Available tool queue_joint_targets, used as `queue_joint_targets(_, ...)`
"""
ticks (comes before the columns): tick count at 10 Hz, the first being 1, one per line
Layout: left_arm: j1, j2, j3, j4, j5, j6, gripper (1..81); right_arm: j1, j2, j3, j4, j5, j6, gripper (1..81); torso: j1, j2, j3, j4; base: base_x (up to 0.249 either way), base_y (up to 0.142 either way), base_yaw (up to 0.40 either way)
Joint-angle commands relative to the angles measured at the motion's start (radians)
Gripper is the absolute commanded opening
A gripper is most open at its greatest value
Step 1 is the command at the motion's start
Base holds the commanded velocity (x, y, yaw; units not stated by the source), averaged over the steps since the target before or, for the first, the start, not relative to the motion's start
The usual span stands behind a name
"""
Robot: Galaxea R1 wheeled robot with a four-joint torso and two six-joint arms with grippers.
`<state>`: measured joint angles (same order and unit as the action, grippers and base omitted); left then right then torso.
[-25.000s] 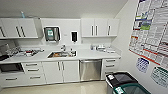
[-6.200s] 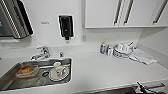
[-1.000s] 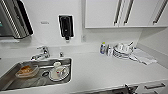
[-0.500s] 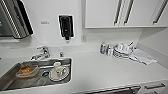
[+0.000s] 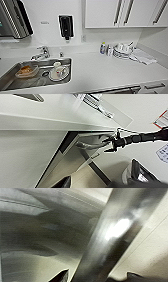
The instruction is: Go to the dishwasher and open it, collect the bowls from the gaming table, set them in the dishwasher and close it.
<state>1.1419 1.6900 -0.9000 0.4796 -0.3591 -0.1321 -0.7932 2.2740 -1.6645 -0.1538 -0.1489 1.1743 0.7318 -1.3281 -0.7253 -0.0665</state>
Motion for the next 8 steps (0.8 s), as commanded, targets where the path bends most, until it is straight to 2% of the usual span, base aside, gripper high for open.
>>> queue_joint_targets(1, -0.063, -0.042, 0.026, 0.025, 0.003, 0.002, 81.1, 0.031, -0.06, 0.009, -0.03, -0.201, -0.013, 81.1, 0.0, 0.0, 0.0, 0.0, 0.0, 0.0, 0.0)
queue_joint_targets(8, -0.058, -0.032, 0.026, 0.027, 0.019, 0.002, 81.1, 0.03, -0.066, 0.025, -0.029, -0.196, -0.013, 81.1, 0.001, 0.0, 0.0, 0.0, -0.059, 0.0, 0.0)
